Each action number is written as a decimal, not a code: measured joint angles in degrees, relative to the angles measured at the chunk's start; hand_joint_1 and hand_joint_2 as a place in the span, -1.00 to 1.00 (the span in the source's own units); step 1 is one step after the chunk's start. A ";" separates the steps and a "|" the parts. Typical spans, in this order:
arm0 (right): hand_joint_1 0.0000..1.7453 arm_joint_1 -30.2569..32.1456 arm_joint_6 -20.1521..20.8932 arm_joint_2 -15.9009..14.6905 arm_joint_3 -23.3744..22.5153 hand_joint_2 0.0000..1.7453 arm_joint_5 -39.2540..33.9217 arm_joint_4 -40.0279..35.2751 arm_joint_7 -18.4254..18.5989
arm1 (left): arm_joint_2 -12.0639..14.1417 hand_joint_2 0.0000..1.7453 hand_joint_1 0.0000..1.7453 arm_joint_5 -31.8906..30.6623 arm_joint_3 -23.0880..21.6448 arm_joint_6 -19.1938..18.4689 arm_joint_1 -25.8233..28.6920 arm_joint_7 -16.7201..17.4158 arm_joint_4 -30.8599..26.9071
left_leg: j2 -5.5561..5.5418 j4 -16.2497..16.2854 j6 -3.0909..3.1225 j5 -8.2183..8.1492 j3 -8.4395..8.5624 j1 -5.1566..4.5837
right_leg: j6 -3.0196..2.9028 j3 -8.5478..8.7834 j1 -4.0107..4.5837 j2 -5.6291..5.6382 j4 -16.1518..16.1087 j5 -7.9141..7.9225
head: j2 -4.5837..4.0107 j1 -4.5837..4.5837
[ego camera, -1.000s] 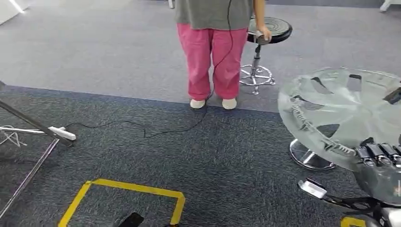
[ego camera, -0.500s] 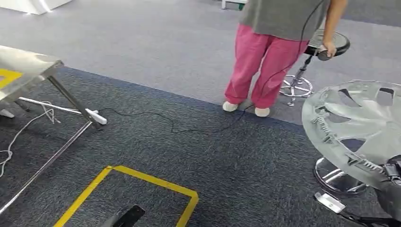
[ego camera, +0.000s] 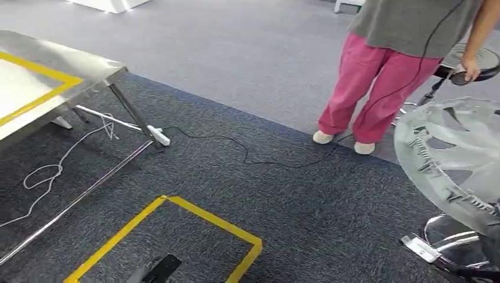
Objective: Take the parts from the cabinet and place them on the table.
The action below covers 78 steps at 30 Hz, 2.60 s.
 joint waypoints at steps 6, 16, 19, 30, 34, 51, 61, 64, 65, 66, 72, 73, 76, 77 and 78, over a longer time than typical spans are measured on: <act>1.00 -0.11 0.00 0.02 0.42 1.00 0.70 0.02 0.61 | -0.18 -1.00 -1.00 -0.28 0.00 -0.29 0.00 0.18 0.00 | 6.50 -17.05 0.59 7.28 9.02 -0.83 | 0.85 0.62 0.53 -4.03 0.19 -0.68 | 0.00 -0.09; 1.00 -0.80 0.00 0.02 1.53 1.00 0.70 1.01 -0.83 | 0.06 -1.00 -1.00 -0.55 0.00 -0.31 0.12 0.68 0.00 | -1.63 -17.58 3.32 8.25 9.02 -0.05 | 2.65 -8.27 0.29 1.64 18.24 -8.74 | 0.00 0.81; 1.00 -0.77 0.00 0.02 1.73 1.00 0.70 1.38 -0.90 | 0.11 -1.00 -1.00 -0.61 0.00 -0.42 0.16 0.68 0.00 | -4.41 -17.51 3.15 8.34 9.24 0.10 | 2.42 -4.45 0.08 2.30 8.30 -1.73 | 0.00 0.83; 1.00 -1.21 0.00 0.09 1.86 1.00 0.70 2.49 -1.84 | 0.20 -1.00 -1.00 -0.98 0.00 -0.72 0.13 0.83 0.00 | -0.03 -2.78 -0.04 0.71 1.04 0.18 | 0.13 -0.31 -0.27 1.06 -0.21 0.42 | 0.00 -0.09; 1.00 -2.24 0.00 0.09 2.19 1.00 0.70 3.50 -2.41 | 0.11 -1.00 -1.00 -1.31 0.00 -1.20 0.22 0.87 0.00 | 0.42 -6.19 0.06 4.82 3.16 0.32 | 0.26 -0.05 -0.21 -2.20 -0.18 0.21 | 0.00 -0.09; 1.00 -14.24 0.02 0.07 5.62 1.00 0.70 13.97 -6.84 | -0.09 -1.00 -1.00 -3.10 0.00 -3.58 -0.42 1.99 0.00 | -5.09 -17.73 2.51 8.15 9.61 0.52 | 3.11 -1.16 -0.66 5.51 0.58 1.49 | 0.00 0.96; 1.00 -21.72 0.35 -2.45 12.13 1.00 0.72 21.90 -0.88 | 0.24 -1.00 -1.00 -3.78 -0.07 -4.57 -1.09 2.25 0.00 | 0.08 -1.00 -0.28 1.22 -0.68 0.52 | 0.38 -0.09 -0.25 0.85 -0.82 0.75 | 0.00 -0.13; 1.00 -22.81 1.24 -3.54 14.35 1.00 0.72 22.99 3.15 | 0.26 -1.00 -1.00 -3.87 -0.07 -4.77 -0.83 2.51 0.00 | 0.20 -3.68 0.07 5.02 0.36 0.47 | 0.30 0.14 0.01 -1.60 -0.81 0.50 | 0.00 -0.15; 1.00 -23.98 1.88 -4.51 16.07 1.00 0.72 23.50 6.18 | 0.35 -1.00 -1.00 -3.91 -0.07 -4.90 -0.90 2.56 0.00 | 0.72 -8.74 0.50 7.69 2.95 0.32 | 0.34 0.34 0.13 -2.21 -0.81 0.42 | 0.00 -0.15; 1.00 -25.38 2.51 -5.70 18.30 1.00 0.72 24.21 9.99 | 0.44 -1.00 -1.00 -3.93 -0.07 -5.09 -1.01 2.56 -0.02 | 2.70 -14.02 1.08 9.78 5.80 -0.07 | 0.46 0.58 0.20 -2.79 -0.82 0.25 | 0.00 -0.15; 1.00 -35.16 4.24 -11.48 36.82 1.00 0.74 29.22 29.06 | 0.72 -1.00 -1.00 -3.98 -0.07 -5.75 -1.30 2.93 -0.04 | 2.42 -18.26 2.53 9.83 7.64 -0.10 | 2.33 1.09 0.73 -4.58 -0.82 -0.90 | 0.00 0.17; 1.00 -35.84 4.22 -11.95 39.11 1.00 0.74 29.83 29.99 | 0.79 -1.00 -1.00 -3.96 -0.04 -5.75 -1.43 2.93 -0.04 | 1.70 -18.26 2.80 9.81 7.72 0.09 | 2.48 0.39 0.68 -1.56 1.15 -2.14 | 0.00 0.44; 1.00 -36.84 4.22 -13.11 44.00 1.00 0.74 31.45 30.93 | 0.87 -1.00 -1.00 -3.98 -0.04 -5.75 -1.61 2.99 -0.07 | 0.02 -18.24 3.22 9.78 7.71 0.18 | 2.83 -6.78 0.50 1.64 14.79 -7.59 | 0.00 0.79; 1.00 -36.89 4.24 -13.14 45.42 1.00 0.74 31.84 31.08 | 0.90 -1.00 -1.00 -3.98 -0.04 -5.75 -1.47 2.99 -0.07 | -0.49 -18.23 3.20 9.76 7.77 0.18 | 2.84 -8.64 0.48 1.66 17.31 -7.80 | 0.00 0.79; 1.00 -36.76 4.24 -13.14 46.13 1.00 0.74 32.10 30.82 | 0.94 -1.00 -1.00 -3.98 -0.04 -5.75 -1.42 2.99 -0.07 | -0.94 -18.21 3.17 9.74 7.82 0.20 | 2.88 -8.97 0.43 1.65 16.79 -6.54 | 0.00 0.76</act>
